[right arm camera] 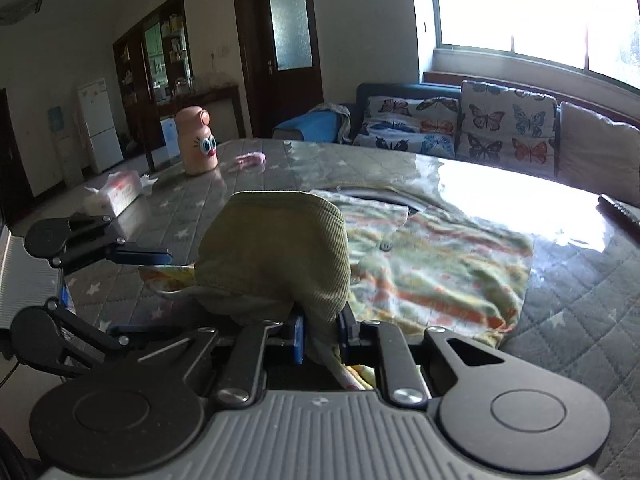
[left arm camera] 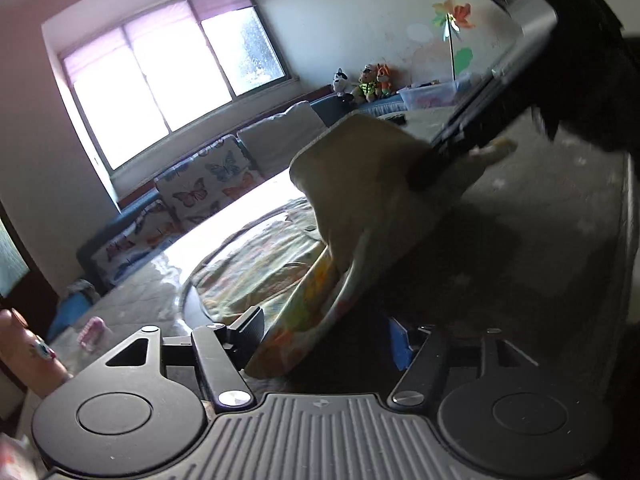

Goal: Fold clothes
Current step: 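Grasp the shirt's collar end with the right gripper and lift it up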

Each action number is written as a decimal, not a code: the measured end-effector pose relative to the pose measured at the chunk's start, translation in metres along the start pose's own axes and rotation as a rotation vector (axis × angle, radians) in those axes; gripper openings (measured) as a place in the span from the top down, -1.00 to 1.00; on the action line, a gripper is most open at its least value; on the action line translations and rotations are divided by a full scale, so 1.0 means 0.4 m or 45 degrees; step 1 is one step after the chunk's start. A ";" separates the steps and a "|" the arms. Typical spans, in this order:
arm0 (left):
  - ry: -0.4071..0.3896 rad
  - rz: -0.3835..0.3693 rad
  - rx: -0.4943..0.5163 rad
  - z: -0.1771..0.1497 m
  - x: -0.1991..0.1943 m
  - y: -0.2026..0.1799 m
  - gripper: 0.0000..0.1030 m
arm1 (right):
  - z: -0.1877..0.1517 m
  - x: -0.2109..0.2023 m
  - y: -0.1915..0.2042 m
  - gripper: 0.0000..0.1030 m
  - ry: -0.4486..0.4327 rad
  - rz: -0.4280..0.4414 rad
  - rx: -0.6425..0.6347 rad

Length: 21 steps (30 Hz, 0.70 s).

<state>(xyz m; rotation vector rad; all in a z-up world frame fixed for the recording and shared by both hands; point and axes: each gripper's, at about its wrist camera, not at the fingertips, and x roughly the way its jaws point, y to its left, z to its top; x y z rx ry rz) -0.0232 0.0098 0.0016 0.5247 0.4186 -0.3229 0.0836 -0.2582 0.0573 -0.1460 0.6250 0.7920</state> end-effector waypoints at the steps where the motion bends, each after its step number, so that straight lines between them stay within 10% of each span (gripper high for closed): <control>1: -0.005 0.010 0.006 -0.001 0.006 0.003 -0.29 | 0.003 0.001 0.000 0.71 -0.002 -0.003 -0.003; 9: 0.013 0.007 0.005 -0.017 0.052 0.033 0.77 | -0.007 -0.007 0.001 0.76 -0.014 -0.002 -0.005; 21: -0.026 -0.114 -0.116 0.012 -0.136 0.013 0.82 | -0.058 -0.170 0.051 0.82 -0.064 0.098 -0.015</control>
